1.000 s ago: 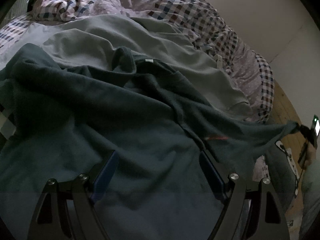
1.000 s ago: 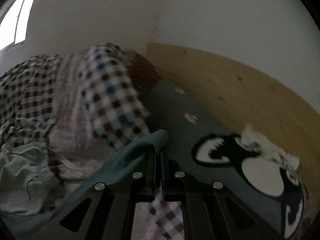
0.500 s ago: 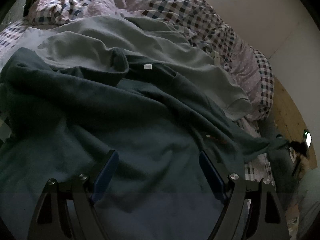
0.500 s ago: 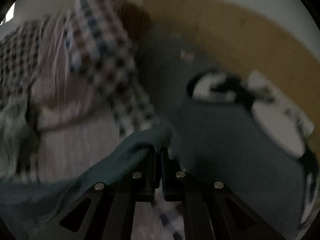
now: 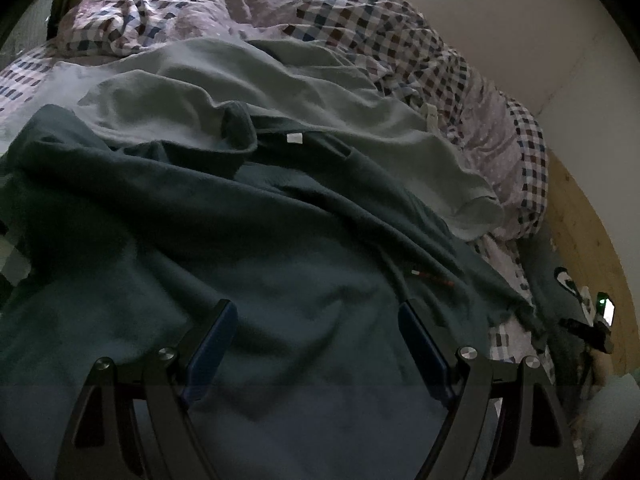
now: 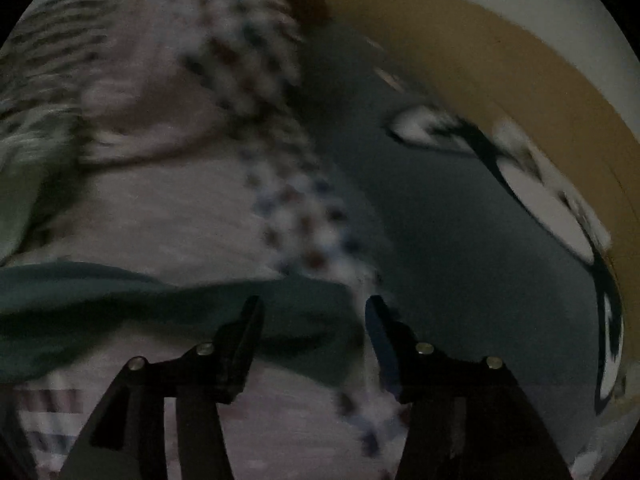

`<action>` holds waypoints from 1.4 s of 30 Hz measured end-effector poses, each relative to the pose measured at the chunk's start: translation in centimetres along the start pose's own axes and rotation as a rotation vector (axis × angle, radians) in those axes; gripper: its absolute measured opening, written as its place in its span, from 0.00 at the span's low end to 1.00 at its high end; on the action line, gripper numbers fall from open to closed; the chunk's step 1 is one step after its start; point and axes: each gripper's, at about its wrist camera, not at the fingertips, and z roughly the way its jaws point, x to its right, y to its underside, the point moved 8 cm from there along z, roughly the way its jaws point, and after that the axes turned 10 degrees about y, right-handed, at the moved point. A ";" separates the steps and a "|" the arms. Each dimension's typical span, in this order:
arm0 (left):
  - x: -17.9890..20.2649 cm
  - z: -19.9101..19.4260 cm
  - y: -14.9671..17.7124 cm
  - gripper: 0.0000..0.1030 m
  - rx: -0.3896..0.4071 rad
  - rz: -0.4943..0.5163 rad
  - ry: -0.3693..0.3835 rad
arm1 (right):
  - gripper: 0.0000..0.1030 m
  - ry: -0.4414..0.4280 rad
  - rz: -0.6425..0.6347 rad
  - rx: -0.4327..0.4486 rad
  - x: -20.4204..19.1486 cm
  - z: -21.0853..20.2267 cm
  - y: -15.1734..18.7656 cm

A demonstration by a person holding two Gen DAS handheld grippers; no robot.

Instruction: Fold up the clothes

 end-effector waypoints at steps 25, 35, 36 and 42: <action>-3.9 6.1 -10.1 0.56 -0.136 0.483 -0.365 | 0.56 -0.746 -0.507 0.328 -40.7 -24.0 -2.3; -13.3 0.3 -12.5 0.02 0.080 0.070 -0.276 | 0.59 -0.815 -0.509 0.241 -44.1 -21.6 -3.2; -13.7 0.2 -12.3 0.02 0.083 0.064 -0.263 | 0.59 -0.833 -0.513 0.216 -45.0 -21.3 -2.9; -15.4 0.3 -11.3 0.02 0.094 0.049 -0.198 | 0.59 -0.878 -0.668 0.215 -50.7 -21.4 0.7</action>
